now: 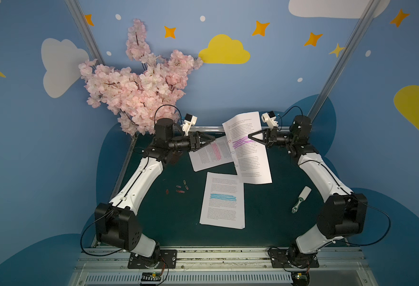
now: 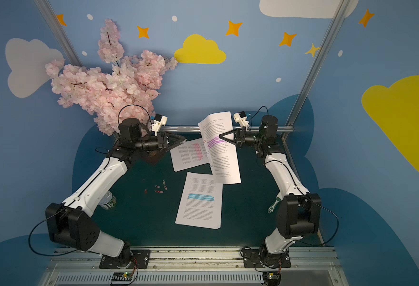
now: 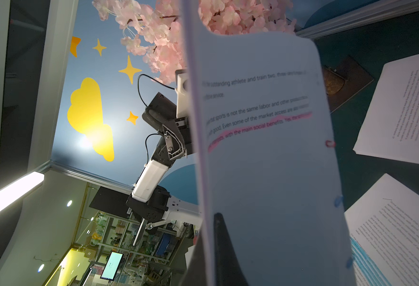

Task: Unclip the paperclips from the documents
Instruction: Remove the paper clip from the document.

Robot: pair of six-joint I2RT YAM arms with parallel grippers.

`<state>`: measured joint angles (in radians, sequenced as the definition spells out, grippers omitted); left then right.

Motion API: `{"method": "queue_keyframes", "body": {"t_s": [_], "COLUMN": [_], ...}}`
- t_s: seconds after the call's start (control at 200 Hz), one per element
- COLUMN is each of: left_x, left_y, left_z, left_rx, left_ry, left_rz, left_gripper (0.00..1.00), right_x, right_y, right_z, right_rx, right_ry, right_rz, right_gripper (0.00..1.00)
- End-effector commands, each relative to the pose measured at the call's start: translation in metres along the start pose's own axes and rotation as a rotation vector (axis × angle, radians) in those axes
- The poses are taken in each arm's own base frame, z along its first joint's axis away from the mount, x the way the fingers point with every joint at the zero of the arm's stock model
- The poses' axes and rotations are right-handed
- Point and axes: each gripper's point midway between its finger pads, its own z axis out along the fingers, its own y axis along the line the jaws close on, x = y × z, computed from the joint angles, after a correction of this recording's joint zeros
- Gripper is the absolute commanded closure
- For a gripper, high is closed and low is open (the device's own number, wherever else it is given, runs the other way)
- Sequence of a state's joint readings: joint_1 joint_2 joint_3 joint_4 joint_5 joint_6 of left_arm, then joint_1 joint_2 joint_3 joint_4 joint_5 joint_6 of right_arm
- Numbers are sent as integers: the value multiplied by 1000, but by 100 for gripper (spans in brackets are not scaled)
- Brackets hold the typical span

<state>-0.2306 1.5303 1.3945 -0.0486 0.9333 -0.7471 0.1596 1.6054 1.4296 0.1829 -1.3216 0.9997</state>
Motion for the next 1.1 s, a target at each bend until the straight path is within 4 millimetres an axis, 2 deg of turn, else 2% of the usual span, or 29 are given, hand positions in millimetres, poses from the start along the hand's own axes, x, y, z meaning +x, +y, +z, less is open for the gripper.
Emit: {"method": "queue_keyframes", "body": {"t_s": [0.0,0.16,0.295,0.421,0.586,0.656,0.746,0.841,0.916,1.091], "left_x": [8,-3,-18,-31,-36,-34,-33,-32,-33,-37], "left_y": [33,28,11,-6,-14,-9,-7,-6,-5,-2], "left_z": [16,35,48,51,50,53,54,52,51,53], "left_rx": [-25,90,228,351,419,404,404,397,382,368], "left_ry": [13,-66,-128,-174,-178,-154,-146,-145,-154,-159], "left_rz": [-55,-12,6,-10,-44,-84,-111,-118,-112,-115], "left_gripper": [2,1,1,2,18,41,53,75,77,75], "right_x": [2,1,-1,-5,-10,-14,-18,-22,-25,-30], "right_y": [37,52,49,46,39,35,29,24,19,13], "right_z": [4,10,14,15,15,12,9,6,1,-9], "right_rx": [-37,-58,-63,-70,-70,-68,-64,-60,-53,-37], "right_ry": [22,34,31,43,47,46,44,40,29,3], "right_rz": [-76,-81,-66,-59,-56,-54,-49,-43,-39,-36], "right_gripper": [100,100,100,100,100,100,100,100,100,100]}}
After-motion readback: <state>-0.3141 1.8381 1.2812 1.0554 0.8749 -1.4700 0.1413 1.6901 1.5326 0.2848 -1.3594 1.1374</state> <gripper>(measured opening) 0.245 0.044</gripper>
